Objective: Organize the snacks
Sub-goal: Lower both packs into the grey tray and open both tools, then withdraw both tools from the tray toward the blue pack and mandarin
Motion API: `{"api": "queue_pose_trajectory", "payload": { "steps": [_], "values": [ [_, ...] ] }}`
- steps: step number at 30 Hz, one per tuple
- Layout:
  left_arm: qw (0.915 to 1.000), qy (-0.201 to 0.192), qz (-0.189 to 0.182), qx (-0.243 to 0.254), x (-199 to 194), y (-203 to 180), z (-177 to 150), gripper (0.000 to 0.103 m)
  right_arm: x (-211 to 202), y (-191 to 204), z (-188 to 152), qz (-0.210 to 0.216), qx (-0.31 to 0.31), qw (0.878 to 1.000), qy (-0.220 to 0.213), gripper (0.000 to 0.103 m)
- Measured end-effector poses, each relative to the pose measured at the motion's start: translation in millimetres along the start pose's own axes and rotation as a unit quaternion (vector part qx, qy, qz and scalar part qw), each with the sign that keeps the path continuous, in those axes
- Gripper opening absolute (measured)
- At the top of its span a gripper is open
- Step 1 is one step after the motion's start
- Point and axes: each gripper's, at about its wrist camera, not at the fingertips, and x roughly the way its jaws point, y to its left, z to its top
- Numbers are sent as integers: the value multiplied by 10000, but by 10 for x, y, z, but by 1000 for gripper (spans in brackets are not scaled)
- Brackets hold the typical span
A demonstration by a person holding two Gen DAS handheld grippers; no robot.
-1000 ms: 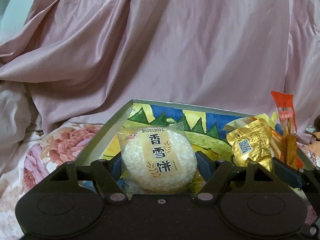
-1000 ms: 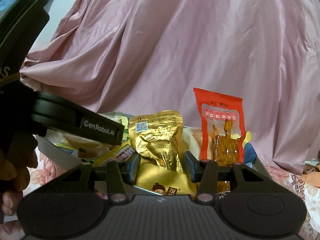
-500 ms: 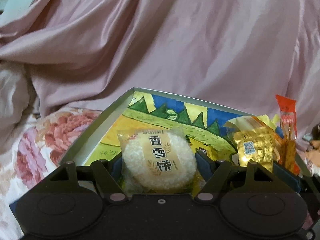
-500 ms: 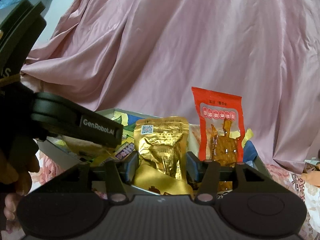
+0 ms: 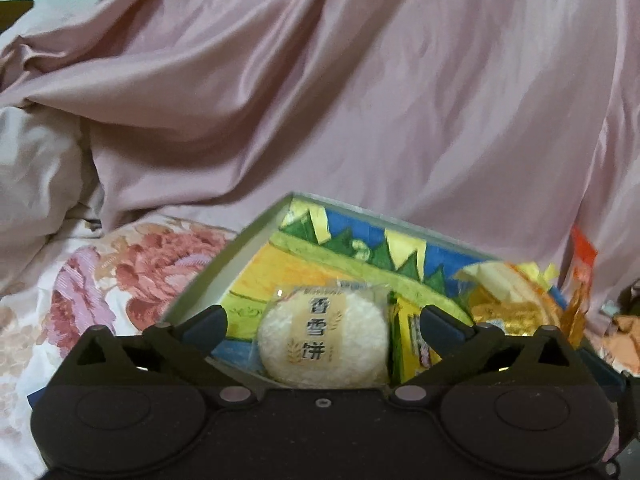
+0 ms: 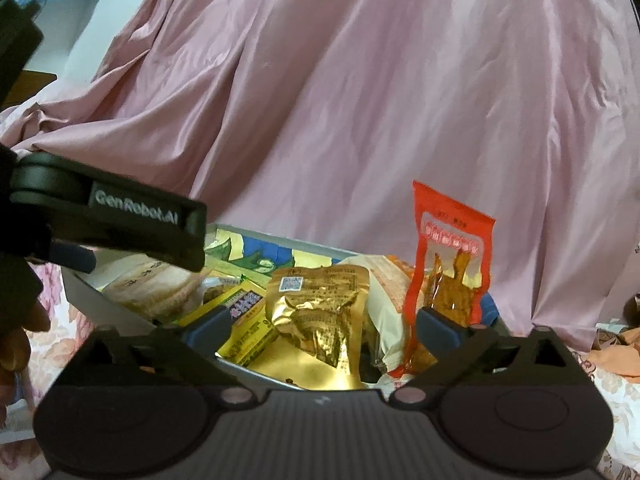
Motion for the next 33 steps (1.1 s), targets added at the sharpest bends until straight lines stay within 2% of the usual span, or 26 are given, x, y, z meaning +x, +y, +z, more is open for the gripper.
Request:
{"api": "queue_pose_trajectory", "payload": {
  "steps": [6, 17, 26, 33],
  "values": [
    [9998, -166, 115, -73, -163, 34, 48, 102, -42, 38, 31, -56, -203, 9997, -109, 103],
    [9989, -402, 173, -169, -612, 132, 90, 102, -393, -122, 124, -345, 135, 9990, -266, 103],
    [9988, -389, 228, -178, -970, 289, -47, 102, -831, -88, 137, -397, 118, 9984, -375, 103],
    [9985, -423, 263, -222, -1275, 434, -226, 102, -1183, -29, 117, -638, 550, 9960, -295, 103]
  ]
}}
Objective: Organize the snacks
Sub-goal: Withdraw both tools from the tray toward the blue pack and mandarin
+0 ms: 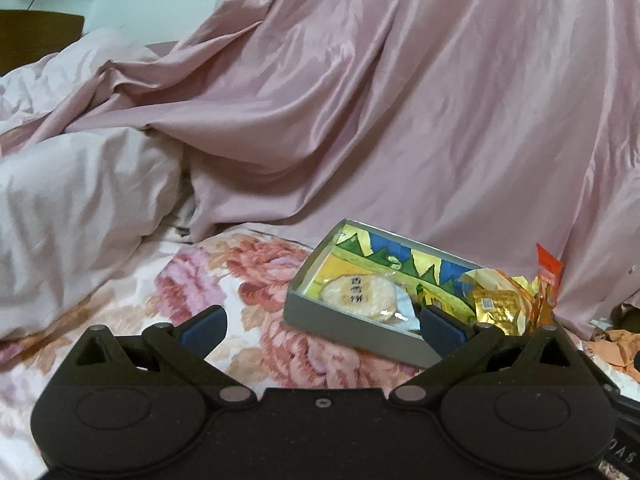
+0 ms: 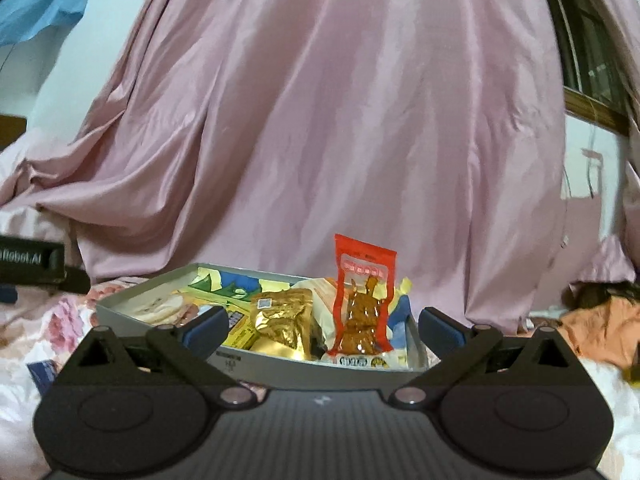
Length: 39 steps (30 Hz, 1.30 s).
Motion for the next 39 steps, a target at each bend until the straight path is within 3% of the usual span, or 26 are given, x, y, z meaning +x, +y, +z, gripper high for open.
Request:
{"api": "queue_pose_trajectory", "payload": {
  "steps": [10, 16, 27, 33, 39],
  "values": [
    [9997, 29, 83, 221, -391, 193, -207, 102, -371, 74, -75, -43, 96, 9998, 167, 103],
    [9987, 18, 134, 496, -618, 317, -331, 102, -481, 69, -134, -15, 434, 9979, 474, 103],
    [9976, 235, 164, 633, -846, 541, -526, 102, -652, 170, -284, 25, 454, 9940, 994, 103],
    [9958, 454, 284, 747, -893, 669, -628, 102, -691, 243, -350, 197, 428, 9902, 1316, 103],
    [9929, 689, 455, 859, -881, 835, -703, 102, -645, 405, -428, 628, 144, 9829, 1724, 103]
  ]
}}
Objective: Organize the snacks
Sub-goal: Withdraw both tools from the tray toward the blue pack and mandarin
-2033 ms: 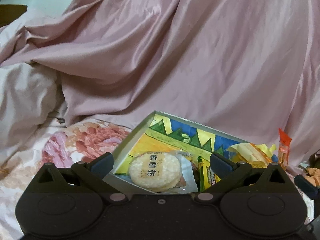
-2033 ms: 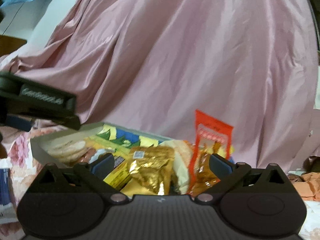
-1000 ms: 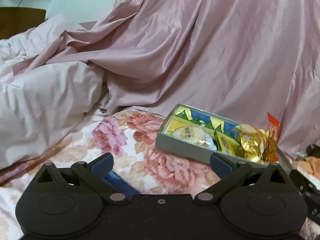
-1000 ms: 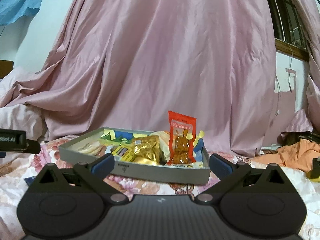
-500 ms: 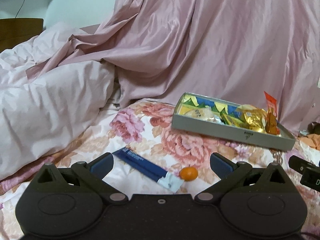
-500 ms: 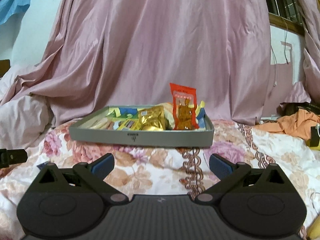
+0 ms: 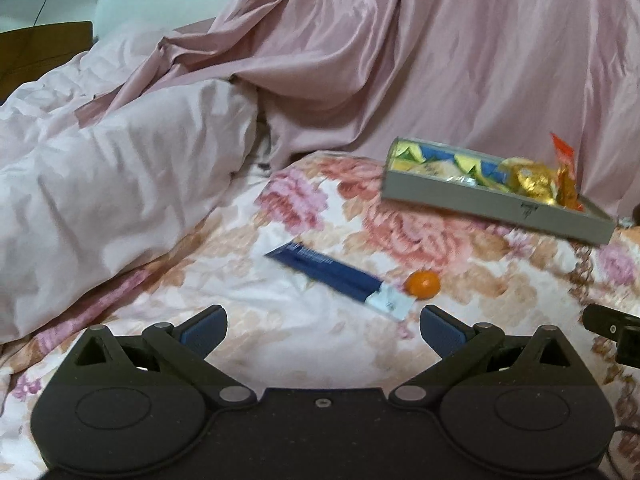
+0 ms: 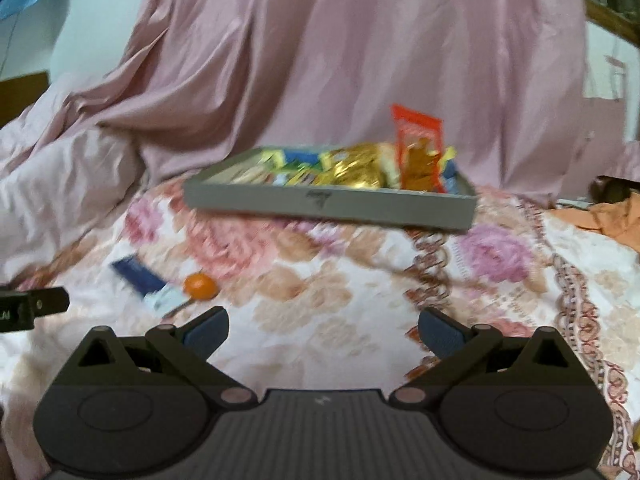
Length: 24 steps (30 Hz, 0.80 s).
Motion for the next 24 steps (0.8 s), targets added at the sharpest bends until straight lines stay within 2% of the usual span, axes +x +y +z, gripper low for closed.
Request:
{"api": "queue_pose_trajectory", "payload": {
  "steps": [12, 16, 24],
  "values": [
    [9984, 470, 16, -304, 237, 236, -134, 102, 253, 224, -85, 345, -357, 9965, 672, 103],
    [9965, 706, -134, -428, 351, 234, -119, 102, 349, 258, -107, 402, -395, 9948, 845, 103],
    [9951, 794, -365, -468, 577, 113, -35, 102, 486, 312, -128, 466, -491, 9927, 999, 103]
  ]
}}
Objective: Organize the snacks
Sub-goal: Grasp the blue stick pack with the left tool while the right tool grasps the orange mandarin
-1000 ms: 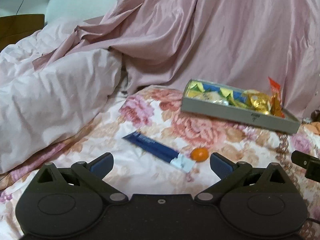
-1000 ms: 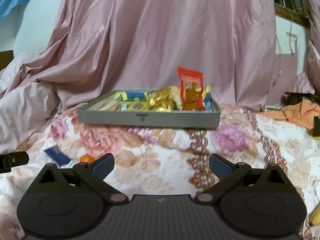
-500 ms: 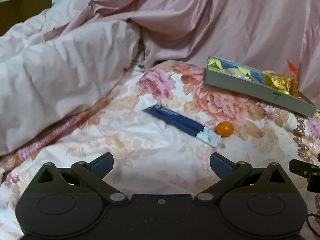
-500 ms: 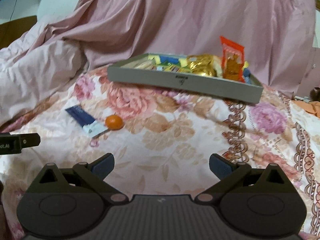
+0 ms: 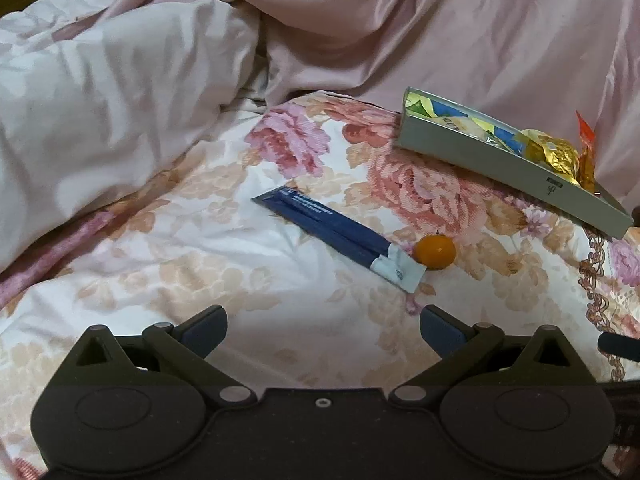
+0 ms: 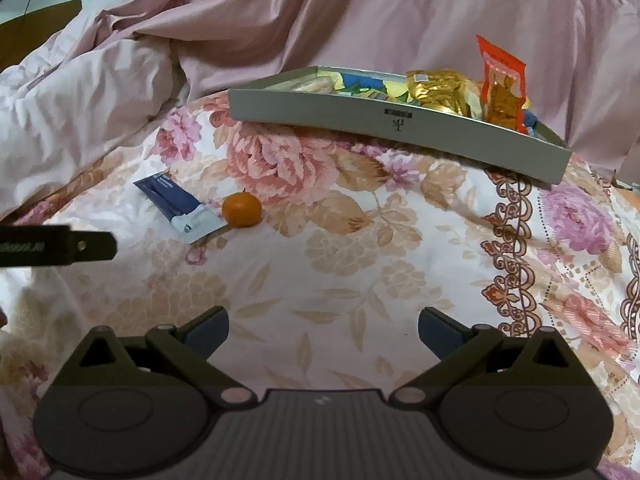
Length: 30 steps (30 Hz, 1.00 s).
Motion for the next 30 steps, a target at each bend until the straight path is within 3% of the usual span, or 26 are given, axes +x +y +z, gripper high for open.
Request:
{"api": "queue_pose_trajectory", "payload": {
  "steps": [10, 21, 30],
  "values": [
    [9998, 6, -145, 169, 169, -75, 68, 102, 97, 106, 4, 64, -204, 9997, 81, 103],
    [9996, 73, -68, -260, 301, 34, 96, 102, 186, 159, 15, -12, -368, 9993, 32, 103],
    [9996, 24, 21, -281, 351, 70, 100, 102, 208, 272, 140, -27, -1031, 9930, -583, 103]
  ]
}}
